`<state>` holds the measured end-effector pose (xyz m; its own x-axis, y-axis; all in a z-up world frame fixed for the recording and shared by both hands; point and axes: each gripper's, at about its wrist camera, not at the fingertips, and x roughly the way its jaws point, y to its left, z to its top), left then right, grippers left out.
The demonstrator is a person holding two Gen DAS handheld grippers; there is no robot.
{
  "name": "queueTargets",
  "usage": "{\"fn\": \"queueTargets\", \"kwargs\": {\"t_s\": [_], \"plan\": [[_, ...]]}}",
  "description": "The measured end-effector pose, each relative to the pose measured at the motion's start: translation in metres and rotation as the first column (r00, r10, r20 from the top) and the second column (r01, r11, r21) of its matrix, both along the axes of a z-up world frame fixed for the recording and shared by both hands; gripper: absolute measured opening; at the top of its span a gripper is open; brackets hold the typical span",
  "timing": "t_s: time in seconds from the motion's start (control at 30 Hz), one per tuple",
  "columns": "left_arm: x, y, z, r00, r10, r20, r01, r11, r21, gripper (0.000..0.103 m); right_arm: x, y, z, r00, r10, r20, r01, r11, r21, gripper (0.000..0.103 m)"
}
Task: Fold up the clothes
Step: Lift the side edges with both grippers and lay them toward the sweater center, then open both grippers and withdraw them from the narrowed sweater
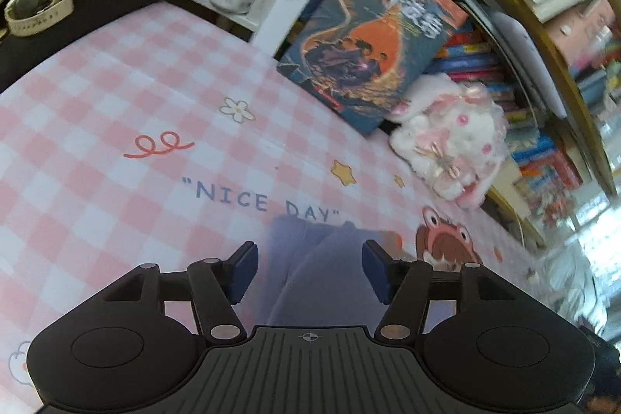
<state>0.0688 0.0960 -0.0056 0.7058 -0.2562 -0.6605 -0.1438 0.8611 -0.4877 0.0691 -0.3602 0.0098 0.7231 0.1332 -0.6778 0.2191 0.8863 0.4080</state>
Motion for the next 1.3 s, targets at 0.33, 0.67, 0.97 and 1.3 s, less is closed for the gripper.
{"fn": "queueTargets", "kwargs": {"t_s": [0.33, 0.67, 0.97, 1.3], "plan": [[0.016, -0.029, -0.02, 0.99, -0.139, 0.023, 0.131, 0.965, 0.229, 0.007, 0.024, 0.032, -0.028, 0.99, 0.123, -0.073, -0.137, 0.963, -0.234, 0.017], [0.026, -0.008, -0.032, 0.993, -0.112, 0.03, 0.103, 0.973, 0.205, 0.004, 0.03, 0.018, -0.032, 0.994, 0.095, -0.047, -0.102, 0.982, -0.162, 0.005], [0.023, -0.006, -0.027, 0.997, -0.066, 0.03, 0.06, 0.982, 0.179, 0.018, 0.031, 0.011, -0.042, 0.997, 0.059, -0.057, -0.066, 0.987, -0.147, 0.009], [-0.024, -0.023, 0.006, 0.993, -0.023, 0.114, -0.003, 0.975, 0.222, 0.057, -0.007, 0.02, -0.008, 0.995, 0.095, 0.039, -0.085, 0.974, -0.208, 0.052]]}}
